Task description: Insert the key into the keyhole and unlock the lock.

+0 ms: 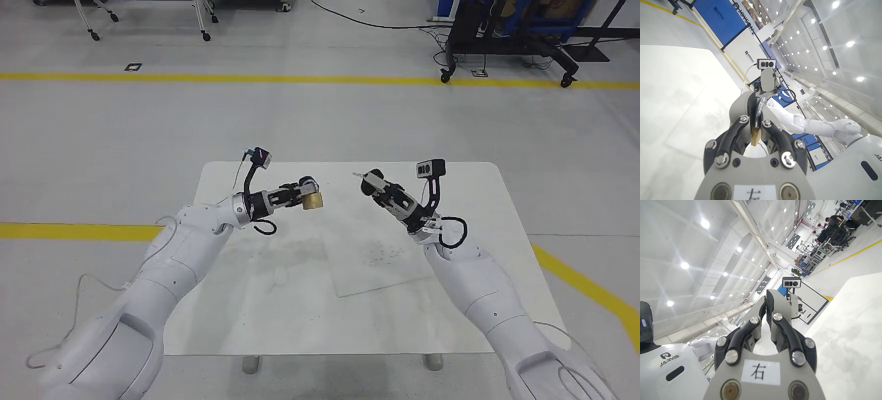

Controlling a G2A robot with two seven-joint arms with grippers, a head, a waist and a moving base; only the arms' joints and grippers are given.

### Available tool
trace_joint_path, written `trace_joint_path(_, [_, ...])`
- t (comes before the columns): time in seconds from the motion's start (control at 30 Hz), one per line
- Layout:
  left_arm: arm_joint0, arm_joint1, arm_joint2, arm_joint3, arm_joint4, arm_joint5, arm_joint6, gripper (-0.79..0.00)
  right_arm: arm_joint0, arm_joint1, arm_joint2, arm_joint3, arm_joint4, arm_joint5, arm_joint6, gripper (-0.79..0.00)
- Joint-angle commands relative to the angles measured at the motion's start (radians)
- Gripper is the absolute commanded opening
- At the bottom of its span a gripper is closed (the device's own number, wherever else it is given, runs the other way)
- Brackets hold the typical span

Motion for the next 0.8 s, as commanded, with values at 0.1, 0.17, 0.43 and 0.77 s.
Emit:
trace_joint_path(0.1, [0.0,0.0,0.0,0.0,0.0,0.0,0.0,-0.785,0.0,0.0,0.0,0.0,0.0,0.0,0.0,-0.785])
trace_joint_path(0.17, [0.004,0.0,-0.001,-0.002,-0.005,0.01,0.006,-0.785,0.0,0.0,0.0,0.0,0.0,0.0,0.0,-0.785])
trace_joint_path(0.43, [-0.028,-0.035,-0.031,0.012,-0.242,0.749,0.145,-0.785,-0.007,-0.003,0.018,-0.012,-0.039,0.052,-0.128,-0.785])
trace_joint_path(0.77, [-0.088,-0.063,-0.023,0.083,-0.267,1.005,0.182,-0.785,0.015,-0.009,0.031,-0.038,-0.143,0.133,-0.295,-0.785])
